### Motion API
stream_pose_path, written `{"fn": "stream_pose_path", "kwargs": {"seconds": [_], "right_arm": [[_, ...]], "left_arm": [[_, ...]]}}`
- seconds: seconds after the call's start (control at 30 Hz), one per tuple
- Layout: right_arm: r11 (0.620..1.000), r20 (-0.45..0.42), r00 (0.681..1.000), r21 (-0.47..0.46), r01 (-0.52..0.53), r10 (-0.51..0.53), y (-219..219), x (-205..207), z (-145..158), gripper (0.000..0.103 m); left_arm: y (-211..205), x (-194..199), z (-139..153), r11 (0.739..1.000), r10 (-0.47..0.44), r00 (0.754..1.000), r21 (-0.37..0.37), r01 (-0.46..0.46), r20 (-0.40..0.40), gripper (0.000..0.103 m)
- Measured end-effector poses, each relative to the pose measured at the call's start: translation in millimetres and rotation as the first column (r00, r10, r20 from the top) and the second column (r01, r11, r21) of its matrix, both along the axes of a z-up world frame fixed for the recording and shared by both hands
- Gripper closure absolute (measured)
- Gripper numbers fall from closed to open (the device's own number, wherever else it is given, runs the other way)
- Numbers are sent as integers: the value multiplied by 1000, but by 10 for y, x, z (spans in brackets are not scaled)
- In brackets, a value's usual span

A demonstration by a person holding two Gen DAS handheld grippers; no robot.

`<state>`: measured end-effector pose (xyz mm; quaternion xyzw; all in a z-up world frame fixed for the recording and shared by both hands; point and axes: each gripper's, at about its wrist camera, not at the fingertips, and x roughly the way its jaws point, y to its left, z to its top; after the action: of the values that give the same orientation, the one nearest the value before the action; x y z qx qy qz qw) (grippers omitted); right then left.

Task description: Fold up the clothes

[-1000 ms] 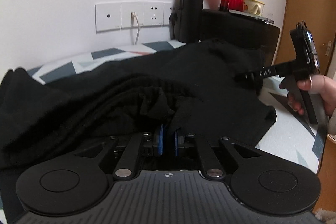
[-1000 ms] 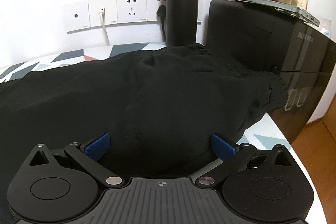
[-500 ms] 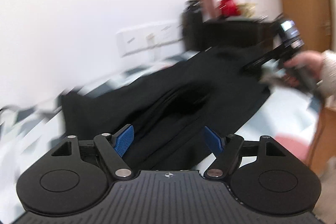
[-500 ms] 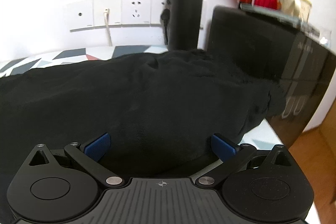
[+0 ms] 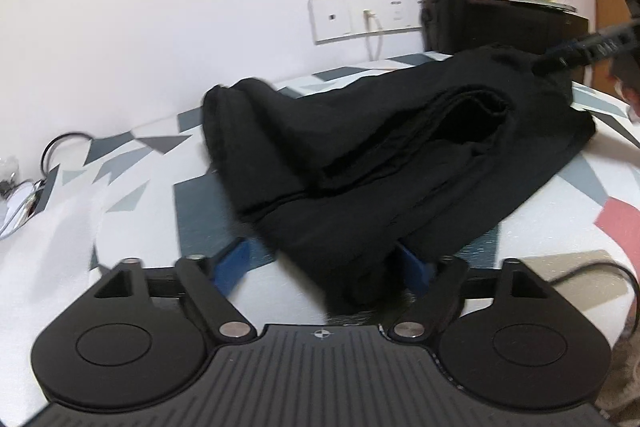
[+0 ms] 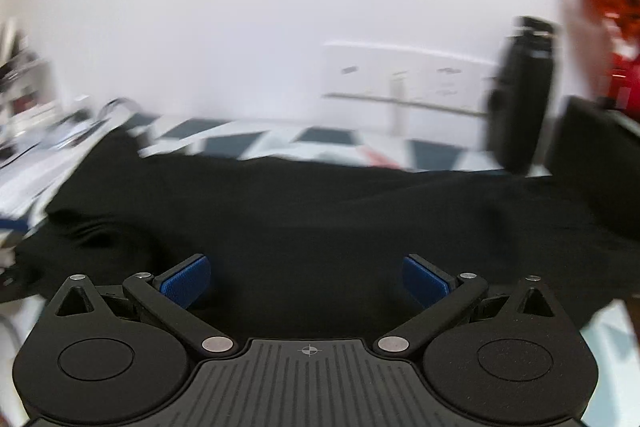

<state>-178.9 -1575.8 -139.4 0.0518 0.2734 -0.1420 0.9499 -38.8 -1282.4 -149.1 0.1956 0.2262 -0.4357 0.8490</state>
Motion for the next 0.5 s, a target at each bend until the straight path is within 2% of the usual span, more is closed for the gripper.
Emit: {"fn": "stream_pose_path", "kwargs": {"seconds": [0.1,0.23,0.5], "right_arm": [[998,-1,999,-6,-55,55,206,129,-8,1],[993,-12,992,2,-122,122,397,248,-5,1],[979,-117,979,-99,-176,165,675,648,-139,2]], "left_arm": [[12,6,10,999,-1,999,32,0,36,13],[57,14,14,998,28,994,53,-33,105,2],[65,41,-11,997,53,993,41,-58,101,0]]}}
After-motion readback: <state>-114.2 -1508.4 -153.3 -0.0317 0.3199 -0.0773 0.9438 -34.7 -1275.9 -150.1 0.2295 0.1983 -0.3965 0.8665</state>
